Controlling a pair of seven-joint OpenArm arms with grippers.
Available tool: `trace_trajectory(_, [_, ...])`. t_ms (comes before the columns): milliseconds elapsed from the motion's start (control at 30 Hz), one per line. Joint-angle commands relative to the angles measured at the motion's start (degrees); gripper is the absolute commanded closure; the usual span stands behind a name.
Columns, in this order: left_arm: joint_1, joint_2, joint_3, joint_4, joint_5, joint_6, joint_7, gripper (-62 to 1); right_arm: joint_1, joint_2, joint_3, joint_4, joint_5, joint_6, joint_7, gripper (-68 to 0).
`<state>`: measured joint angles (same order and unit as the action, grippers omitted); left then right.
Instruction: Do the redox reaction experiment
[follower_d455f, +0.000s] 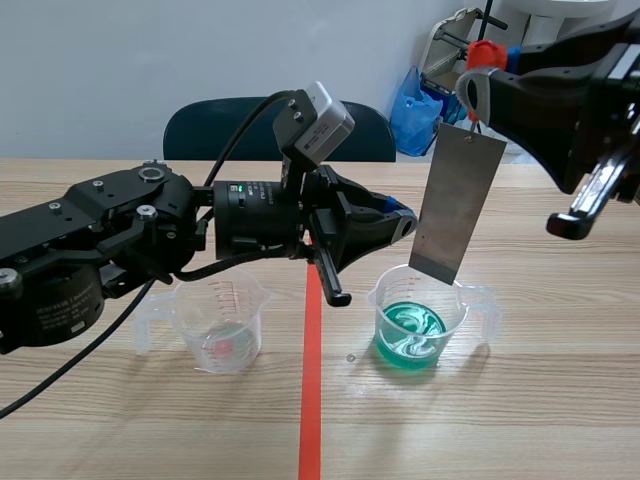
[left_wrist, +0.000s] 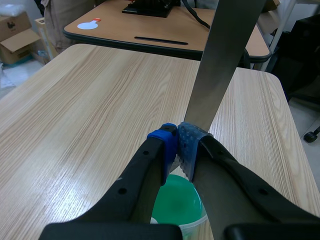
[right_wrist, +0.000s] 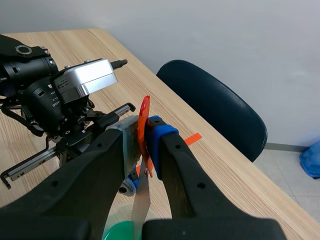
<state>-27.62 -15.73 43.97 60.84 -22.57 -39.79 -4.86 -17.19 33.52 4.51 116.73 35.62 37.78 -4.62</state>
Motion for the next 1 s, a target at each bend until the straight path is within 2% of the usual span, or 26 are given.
trace_trajectory(0, [-0.9,0.1,-0.2,0.5,-0.8,-0.1,-0.6,-2.7,0.5,0.6,0.7,0.7,1.1,-0.2,0.7,-0.6])
trace_trajectory(333, [-0.9,-0.1,-0.2,0.5,-0.7,-0.1,-0.7,-2.7,0.5,0.6,0.7,0.7,1.1,-0.2,0.7,-0.6])
trace_trajectory(500, [-0.9,-3.0,-0.2,0.5,-0.7,-0.1,-2.1,-2.7,0.5,0.6,0.7,0.7,1.1,-0.2,0.7,-0.6])
trace_trajectory(667, [0.3,-10.5,-1.3,0.6,-0.8,0.3,-5.8,-2.7,0.5,0.6,0.7,0.7,1.1,-0.2,0.7,-0.6])
trace_trajectory(733, [2.3,-14.4,-3.3,0.8,-2.2,0.2,-7.9,-2.7,0.5,0.6,0.7,0.7,1.1,-0.2,0.7,-0.6])
trace_trajectory(833, [7.4,-20.7,-8.1,0.8,-5.2,0.2,-11.0,-2.7,0.5,0.6,0.7,0.7,1.1,-0.2,0.7,-0.6])
trace_trajectory(967, [19.1,-28.3,-17.5,0.8,-7.9,0.0,-15.6,-2.7,0.5,0.6,0.7,0.7,1.1,-0.2,0.7,-0.6])
